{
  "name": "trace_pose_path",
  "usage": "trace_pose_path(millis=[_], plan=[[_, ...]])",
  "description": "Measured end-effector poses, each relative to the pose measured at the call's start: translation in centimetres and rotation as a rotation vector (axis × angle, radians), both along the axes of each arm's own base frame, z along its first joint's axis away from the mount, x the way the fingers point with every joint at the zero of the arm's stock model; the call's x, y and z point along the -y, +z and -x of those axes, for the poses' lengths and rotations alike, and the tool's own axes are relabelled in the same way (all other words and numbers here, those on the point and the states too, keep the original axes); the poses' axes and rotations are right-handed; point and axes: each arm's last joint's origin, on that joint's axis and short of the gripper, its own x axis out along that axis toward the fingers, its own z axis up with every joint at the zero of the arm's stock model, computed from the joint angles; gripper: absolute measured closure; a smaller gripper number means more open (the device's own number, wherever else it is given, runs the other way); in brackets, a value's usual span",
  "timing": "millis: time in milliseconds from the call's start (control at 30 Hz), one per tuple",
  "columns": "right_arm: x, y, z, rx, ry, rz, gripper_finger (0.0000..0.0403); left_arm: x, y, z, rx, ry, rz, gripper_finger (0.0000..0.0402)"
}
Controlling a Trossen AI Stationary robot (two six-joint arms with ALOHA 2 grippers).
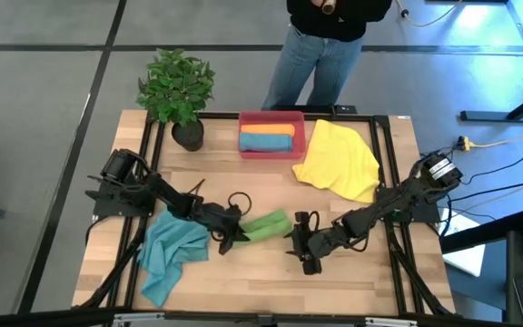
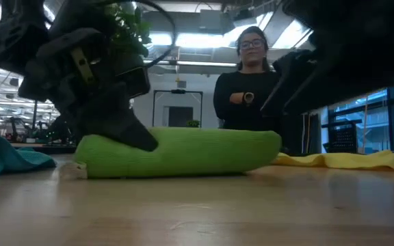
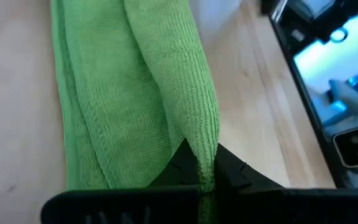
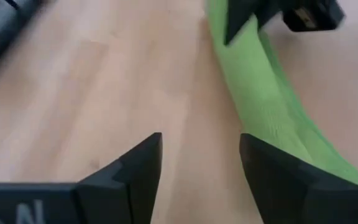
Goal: Roll microfiber towels into tight, uniform cylinder then place into a basket
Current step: Roll the green towel
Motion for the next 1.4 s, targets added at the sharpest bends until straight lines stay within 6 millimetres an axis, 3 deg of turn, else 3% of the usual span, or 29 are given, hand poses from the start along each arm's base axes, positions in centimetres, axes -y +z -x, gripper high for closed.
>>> trace_pose_path(millis=[300,500,733,1100,1267,1400], plan=[[1.2,-2.6,-1.0,-0.019,0.010,0.316,0.0186,0.1,-0.4,1.2,0.025,-0.007,0.019,0.0401],[2.4,-3.6,-1.9,-0.030,0.015,0.406,0.0186,0.1,-0.4,1.2,0.024,-0.013,0.010,0.0401],[3.3,-3.2,-2.5,0.003,0.005,0.531,0.0188,0.2,-0.5,1.2,0.015,-0.021,0.000,0.0401],[3.1,-3.4,-2.4,-0.020,0.083,0.498,0.0189,0.5,-0.5,1.3,0.008,-0.033,-0.005,0.0401],[3.1,-3.5,-2.3,-0.028,0.108,0.480,0.0225,0.5,-0.5,1.3,0.007,-0.035,-0.008,0.0401],[3.5,-3.8,-2.2,-0.076,0.123,0.423,0.0300,0.6,-0.6,1.4,0.008,-0.054,-0.020,0.0401]])
